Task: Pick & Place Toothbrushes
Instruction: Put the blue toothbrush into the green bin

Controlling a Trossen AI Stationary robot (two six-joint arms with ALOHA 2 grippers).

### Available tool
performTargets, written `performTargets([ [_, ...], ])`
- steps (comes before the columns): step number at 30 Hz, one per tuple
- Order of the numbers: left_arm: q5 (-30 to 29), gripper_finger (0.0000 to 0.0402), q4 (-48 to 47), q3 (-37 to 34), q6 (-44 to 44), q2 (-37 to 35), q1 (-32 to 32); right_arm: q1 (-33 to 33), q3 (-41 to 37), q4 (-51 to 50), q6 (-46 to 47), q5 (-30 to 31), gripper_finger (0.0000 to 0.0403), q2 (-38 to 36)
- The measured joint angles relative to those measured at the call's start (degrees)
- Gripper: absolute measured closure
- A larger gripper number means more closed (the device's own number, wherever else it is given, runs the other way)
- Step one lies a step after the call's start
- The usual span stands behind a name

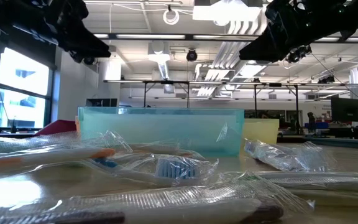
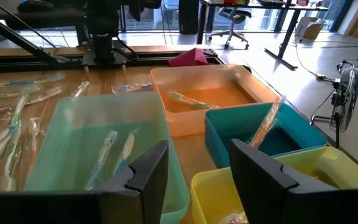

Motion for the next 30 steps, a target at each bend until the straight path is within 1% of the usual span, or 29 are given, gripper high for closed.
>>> performTargets([
  [3,-0.01,0.0245,-0.06,0.00,-2.41,-0.01,0.00,0.00,0.00,0.00,0.00,0.00,0.0241,0.00],
  [24,0.00,0.0245,-0.34,0.00,-3.13,-0.01,0.00,0.00,0.00,0.00,0.00,0.00,0.0241,0.00],
  [26,0.00,0.0245,-0.17,0.00,-6.50,-0.01,0.02,0.00,0.00,0.00,0.00,0.00,0.0241,0.00],
  [30,0.00,0.0245,-0.04,0.00,-15.95,-0.01,0.02,0.00,0.02,0.00,0.00,0.00,0.0241,0.00],
])
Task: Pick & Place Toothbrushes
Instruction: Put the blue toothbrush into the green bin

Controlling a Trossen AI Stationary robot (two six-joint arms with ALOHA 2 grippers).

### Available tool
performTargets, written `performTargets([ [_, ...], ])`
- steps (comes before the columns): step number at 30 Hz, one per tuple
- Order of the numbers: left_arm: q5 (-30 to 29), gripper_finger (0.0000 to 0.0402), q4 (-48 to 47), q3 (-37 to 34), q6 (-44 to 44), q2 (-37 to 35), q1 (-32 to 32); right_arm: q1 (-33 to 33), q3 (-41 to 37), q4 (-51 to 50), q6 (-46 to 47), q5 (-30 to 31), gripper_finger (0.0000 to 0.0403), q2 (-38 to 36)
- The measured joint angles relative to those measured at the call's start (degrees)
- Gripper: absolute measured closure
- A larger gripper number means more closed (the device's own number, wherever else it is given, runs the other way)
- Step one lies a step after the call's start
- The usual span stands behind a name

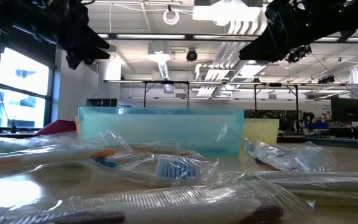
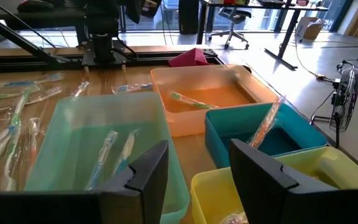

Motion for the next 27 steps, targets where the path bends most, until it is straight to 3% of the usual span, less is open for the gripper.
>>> performTargets([
  [9,2.53,0.0245,-0.35,0.00,-16.01,0.00,0.00,0.00,0.04,-0.09,0.00,0.00,0.0241,0.00],
  [20,4.85,0.0245,-0.35,0.00,-14.24,0.00,0.00,0.00,0.04,-0.15,0.00,0.71,0.0241,0.00],
  [27,3.64,0.0245,-0.35,0.00,-10.15,0.02,0.00,-0.04,0.04,5.30,-3.47,7.78,0.0241,0.00],
])
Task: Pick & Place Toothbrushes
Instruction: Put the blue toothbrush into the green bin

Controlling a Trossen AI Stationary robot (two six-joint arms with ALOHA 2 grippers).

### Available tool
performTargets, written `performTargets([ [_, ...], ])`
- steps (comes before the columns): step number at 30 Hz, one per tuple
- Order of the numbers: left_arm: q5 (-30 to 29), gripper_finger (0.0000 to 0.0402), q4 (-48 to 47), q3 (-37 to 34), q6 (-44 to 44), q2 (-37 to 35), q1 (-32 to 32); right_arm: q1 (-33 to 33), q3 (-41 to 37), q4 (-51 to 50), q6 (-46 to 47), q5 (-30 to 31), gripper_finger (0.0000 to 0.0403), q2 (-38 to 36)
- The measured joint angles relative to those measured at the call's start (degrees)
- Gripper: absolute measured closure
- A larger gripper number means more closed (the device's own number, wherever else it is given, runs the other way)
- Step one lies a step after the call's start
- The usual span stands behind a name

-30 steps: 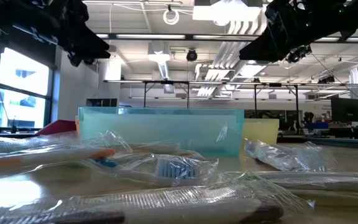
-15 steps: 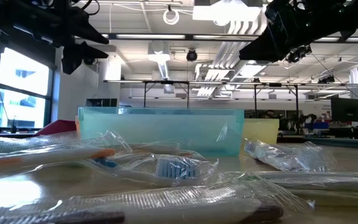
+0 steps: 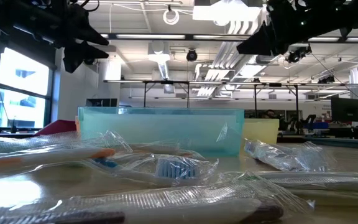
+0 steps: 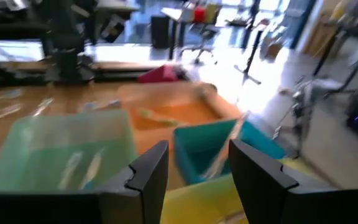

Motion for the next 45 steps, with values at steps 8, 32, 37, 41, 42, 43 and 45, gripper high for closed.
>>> performTargets([
  [8,-4.91,0.0245,0.02,0.00,5.20,-0.02,0.00,-0.02,0.00,15.15,-12.56,1.45,0.0241,-0.02],
  [32,-8.47,0.0245,0.07,0.00,-6.68,-0.01,0.00,-6.34,0.00,11.45,-15.29,4.24,0.0241,-0.02],
  [37,-5.63,0.0245,-0.04,0.00,-6.81,-0.01,0.00,-6.36,0.00,10.09,-11.34,4.24,0.0241,-0.02],
  [41,-5.85,0.0245,-1.18,0.00,-8.95,0.00,0.00,-6.36,0.00,9.25,-7.29,4.24,0.0241,-0.02],
  [42,-6.46,0.0245,-1.79,0.00,-9.50,0.00,0.00,-6.36,0.00,8.62,-6.26,4.24,0.0241,-0.02],
  [43,-7.10,0.0245,-2.39,0.00,-10.25,0.00,0.00,-6.36,0.00,8.01,-5.32,4.23,0.0241,-0.02],
  [45,-8.26,0.0245,-3.93,0.00,-12.37,0.00,0.00,-6.36,-0.02,6.98,-3.89,4.23,0.0241,-0.02],
])
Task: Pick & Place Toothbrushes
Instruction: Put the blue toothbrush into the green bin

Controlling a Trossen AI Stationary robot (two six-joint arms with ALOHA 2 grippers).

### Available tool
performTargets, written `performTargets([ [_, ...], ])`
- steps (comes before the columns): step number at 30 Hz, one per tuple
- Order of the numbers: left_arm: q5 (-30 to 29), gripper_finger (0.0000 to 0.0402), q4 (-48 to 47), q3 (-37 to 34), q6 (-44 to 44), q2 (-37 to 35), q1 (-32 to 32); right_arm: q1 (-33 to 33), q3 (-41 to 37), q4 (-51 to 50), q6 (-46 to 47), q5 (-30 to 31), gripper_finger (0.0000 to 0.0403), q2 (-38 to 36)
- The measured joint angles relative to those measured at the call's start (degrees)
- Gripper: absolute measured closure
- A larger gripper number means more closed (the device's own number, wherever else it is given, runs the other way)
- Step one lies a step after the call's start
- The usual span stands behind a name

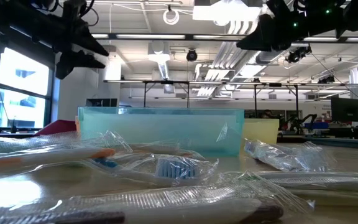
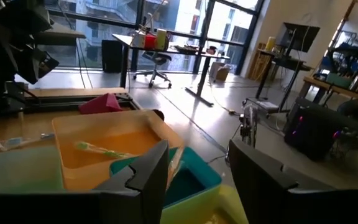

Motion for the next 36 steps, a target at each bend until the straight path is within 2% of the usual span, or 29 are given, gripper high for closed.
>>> performTargets([
  [16,-1.51,0.0245,-13.01,0.02,-10.33,0.21,0.00,0.00,0.00,-1.90,1.93,-0.01,0.0241,0.00],
  [23,-3.00,0.0247,-16.66,0.02,-13.94,4.49,-0.17,0.00,0.00,-1.88,1.91,-0.01,0.0241,0.00],
  [36,-2.94,0.0316,-22.17,0.02,-22.49,14.14,-5.29,0.00,0.00,-1.82,2.03,-0.01,0.0241,0.00],
])
